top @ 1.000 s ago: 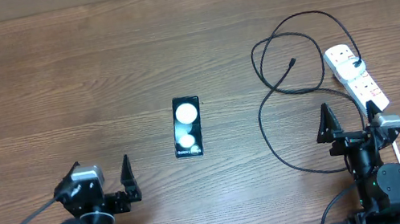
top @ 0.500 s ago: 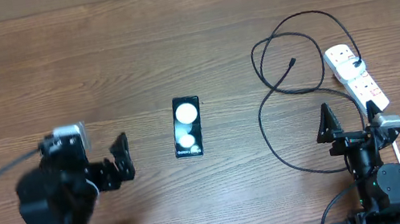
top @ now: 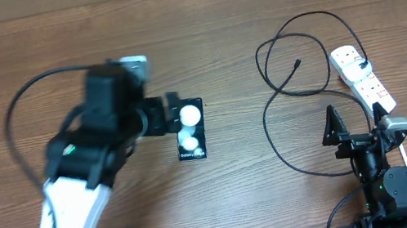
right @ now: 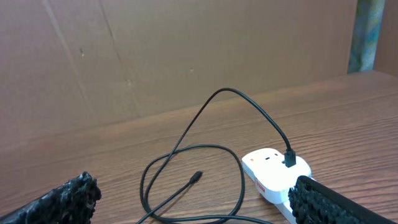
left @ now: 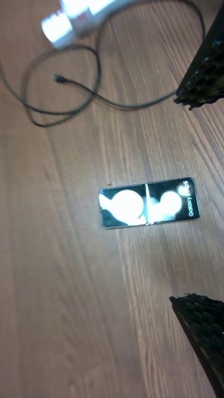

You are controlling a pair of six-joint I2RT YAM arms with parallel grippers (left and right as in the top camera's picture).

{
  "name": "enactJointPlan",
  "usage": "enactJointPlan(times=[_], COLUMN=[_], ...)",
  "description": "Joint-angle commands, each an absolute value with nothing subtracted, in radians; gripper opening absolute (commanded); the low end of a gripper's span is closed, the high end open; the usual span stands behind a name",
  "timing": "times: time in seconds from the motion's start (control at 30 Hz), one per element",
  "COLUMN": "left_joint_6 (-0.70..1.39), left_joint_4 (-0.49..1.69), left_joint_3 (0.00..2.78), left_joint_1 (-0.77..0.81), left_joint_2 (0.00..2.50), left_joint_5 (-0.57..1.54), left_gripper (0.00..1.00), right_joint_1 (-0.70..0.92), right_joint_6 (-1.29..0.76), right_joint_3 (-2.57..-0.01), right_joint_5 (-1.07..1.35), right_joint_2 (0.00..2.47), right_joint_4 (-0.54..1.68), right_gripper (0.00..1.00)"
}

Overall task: Plug charger to phone and switch on socket
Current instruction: 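Move the left gripper forward over the black phone, then lower the left gripper onto the phone and align with its edges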

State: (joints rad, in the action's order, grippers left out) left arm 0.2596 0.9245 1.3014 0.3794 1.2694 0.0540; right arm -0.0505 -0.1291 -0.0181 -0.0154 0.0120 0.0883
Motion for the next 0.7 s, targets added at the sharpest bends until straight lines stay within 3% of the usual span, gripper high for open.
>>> enactJointPlan(times=[0.0, 0.23, 0.67], left_joint_6=[0.319, 0.345, 0.344], left_joint_4=[0.931, 0.886, 0.884], left_joint_3=[1.328, 1.328, 1.327], left_joint_1=[0.447, 0.477, 0.501], left_joint_2=[1.354, 1.532, 1.822], left_joint_5=[-0.05, 0.035, -0.026], left_gripper=[1.0, 1.0, 1.0], right_joint_1=[-0.045, -0.045, -0.045], right_joint_6=[-0.123, -0.123, -0.123], right_joint_3=[-0.008, -0.008, -0.008], right_joint_5=[-0.022, -0.022, -0.022], right_joint_2=[0.003, 0.003, 0.003], right_joint_4=[0.081, 0.081, 0.081], right_gripper=[1.0, 1.0, 1.0])
